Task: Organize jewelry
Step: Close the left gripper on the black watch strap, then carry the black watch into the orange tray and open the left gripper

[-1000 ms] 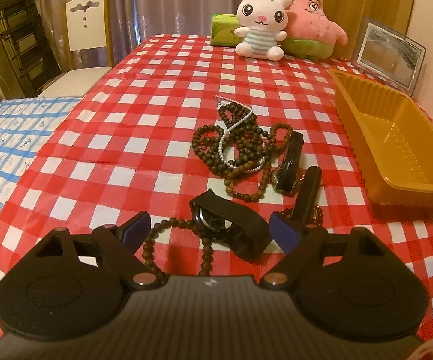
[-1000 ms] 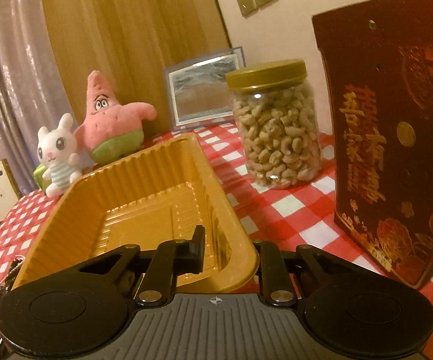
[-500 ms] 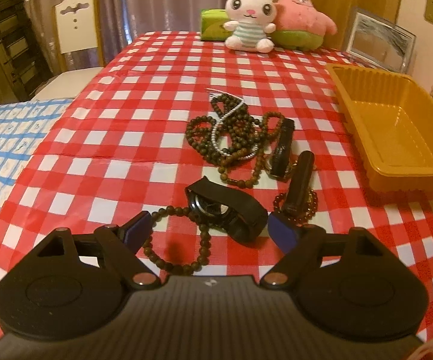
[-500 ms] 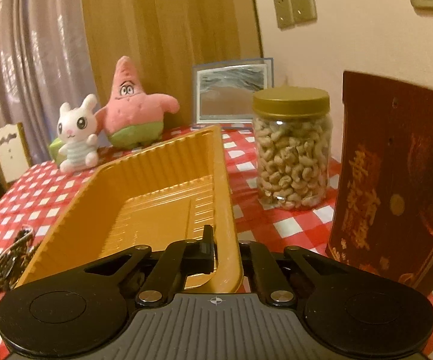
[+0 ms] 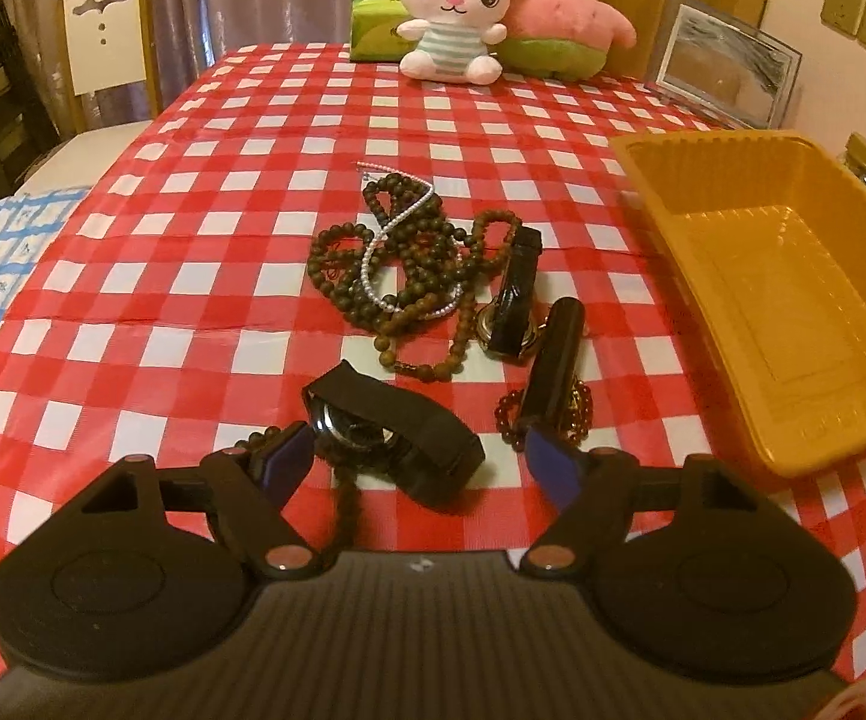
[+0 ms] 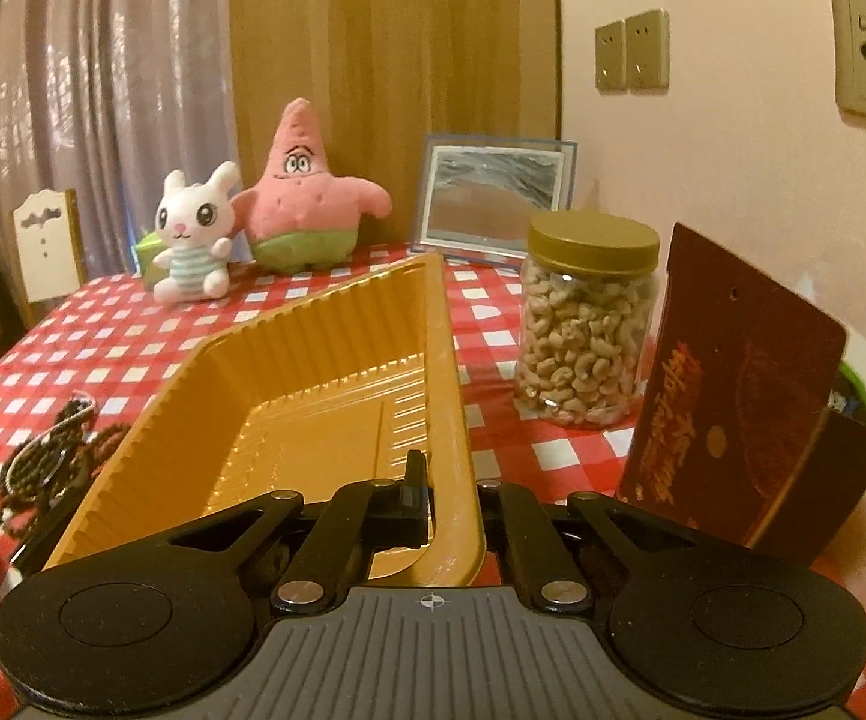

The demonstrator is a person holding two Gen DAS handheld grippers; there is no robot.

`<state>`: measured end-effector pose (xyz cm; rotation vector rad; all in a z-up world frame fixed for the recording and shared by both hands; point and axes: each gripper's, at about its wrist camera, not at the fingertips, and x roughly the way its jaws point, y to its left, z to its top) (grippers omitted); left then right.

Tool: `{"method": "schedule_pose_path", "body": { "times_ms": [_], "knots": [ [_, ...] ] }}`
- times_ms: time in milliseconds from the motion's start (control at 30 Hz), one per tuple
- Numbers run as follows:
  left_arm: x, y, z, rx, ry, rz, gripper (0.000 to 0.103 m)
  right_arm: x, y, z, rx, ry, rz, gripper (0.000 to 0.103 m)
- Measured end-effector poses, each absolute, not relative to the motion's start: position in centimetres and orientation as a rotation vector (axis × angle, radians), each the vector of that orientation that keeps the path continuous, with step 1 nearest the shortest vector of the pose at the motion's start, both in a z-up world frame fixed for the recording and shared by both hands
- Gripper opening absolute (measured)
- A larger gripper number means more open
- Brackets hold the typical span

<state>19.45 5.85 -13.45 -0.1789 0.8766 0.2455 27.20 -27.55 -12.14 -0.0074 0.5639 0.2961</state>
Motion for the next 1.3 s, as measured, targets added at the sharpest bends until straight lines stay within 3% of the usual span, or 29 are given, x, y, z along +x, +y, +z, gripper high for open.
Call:
{"method": "schedule_pose_path", "body": {
  "times_ms": [133,200,267,400,467,1000,1067,1300],
  "knots": [
    [20.0,5.8,-13.6,-0.181,0.875,0.277,0.075,26.4,-27.7,-11.7,-0.031,0.561,0.302,0.004],
    [20.3,5.8,-13.8,-0.175,0.881,0.293,0.072,26.3,-27.8,-11.5,-0.033,0.560,0.304,0.004],
    [20.4,6.0,-14.0,-0.186,0.891,0.307,0.062,26.3,-28.0,-11.4,-0.032,0.560,0.308,0.004],
    [19.9,6.2,-13.9,-0.190,0.898,0.303,0.058,26.3,-28.0,-11.2,-0.040,0.559,0.322,0.004],
    [19.4,6.3,-13.7,-0.193,0.908,0.284,0.043,26.2,-28.0,-11.1,-0.044,0.562,0.341,0.004],
    [18.3,6.2,-13.6,-0.139,0.907,0.266,0.039,23.2,-27.0,-10.3,-0.072,0.586,0.369,0.004],
    [18.5,6.2,-13.8,-0.135,0.912,0.264,0.021,22.9,-26.8,-10.4,-0.075,0.588,0.367,0.004],
    [18.1,6.5,-13.3,-0.138,0.875,0.254,0.020,22.4,-26.7,-10.4,-0.070,0.593,0.361,0.004]
  ]
}}
